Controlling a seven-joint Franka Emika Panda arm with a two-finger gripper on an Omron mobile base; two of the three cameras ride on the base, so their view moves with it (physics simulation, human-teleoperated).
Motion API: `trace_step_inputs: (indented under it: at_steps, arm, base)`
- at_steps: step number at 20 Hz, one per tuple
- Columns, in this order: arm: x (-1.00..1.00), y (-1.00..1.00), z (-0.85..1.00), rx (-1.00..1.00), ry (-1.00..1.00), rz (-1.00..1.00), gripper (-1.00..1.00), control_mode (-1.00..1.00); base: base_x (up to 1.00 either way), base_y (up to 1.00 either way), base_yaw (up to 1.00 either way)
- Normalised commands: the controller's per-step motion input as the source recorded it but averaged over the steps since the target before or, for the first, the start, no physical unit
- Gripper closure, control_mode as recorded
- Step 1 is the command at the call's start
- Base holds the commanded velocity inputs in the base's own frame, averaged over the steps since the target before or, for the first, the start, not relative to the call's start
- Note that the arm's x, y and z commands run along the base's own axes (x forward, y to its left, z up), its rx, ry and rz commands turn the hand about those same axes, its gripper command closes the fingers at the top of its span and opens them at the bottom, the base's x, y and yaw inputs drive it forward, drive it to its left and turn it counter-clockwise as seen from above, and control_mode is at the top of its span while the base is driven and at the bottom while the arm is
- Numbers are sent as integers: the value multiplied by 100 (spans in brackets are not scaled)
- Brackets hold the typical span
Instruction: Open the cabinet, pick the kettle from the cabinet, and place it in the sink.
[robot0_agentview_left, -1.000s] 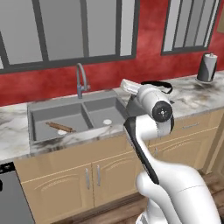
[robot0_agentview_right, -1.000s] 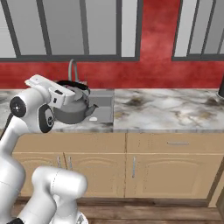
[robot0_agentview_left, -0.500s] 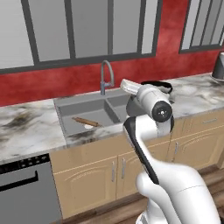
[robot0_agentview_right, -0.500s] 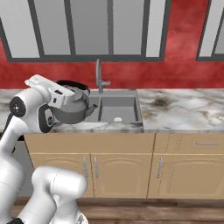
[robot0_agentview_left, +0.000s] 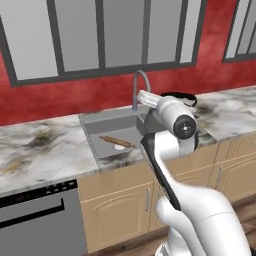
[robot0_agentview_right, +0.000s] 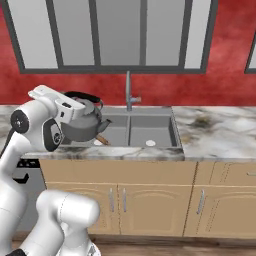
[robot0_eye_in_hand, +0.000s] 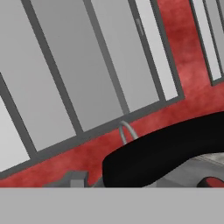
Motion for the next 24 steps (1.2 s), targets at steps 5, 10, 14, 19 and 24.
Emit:
trace_step_inputs:
  at_steps: [5, 10, 14, 19, 24]
  arm:
    - [0, 0, 0, 0, 0, 0, 100, 100]
    - [0, 0, 0, 0, 0, 0, 100, 100]
    - [0, 0, 0, 0, 0, 0, 100, 100]
    - [0, 0, 0, 0, 0, 0, 100, 100]
    - [0, 0, 0, 0, 0, 0, 100, 100]
  base:
    - [32, -18, 4]
    - [-1, -32, 0]
    - [4, -45, 0]
    - [9, -51, 0]
    - [8, -58, 5]
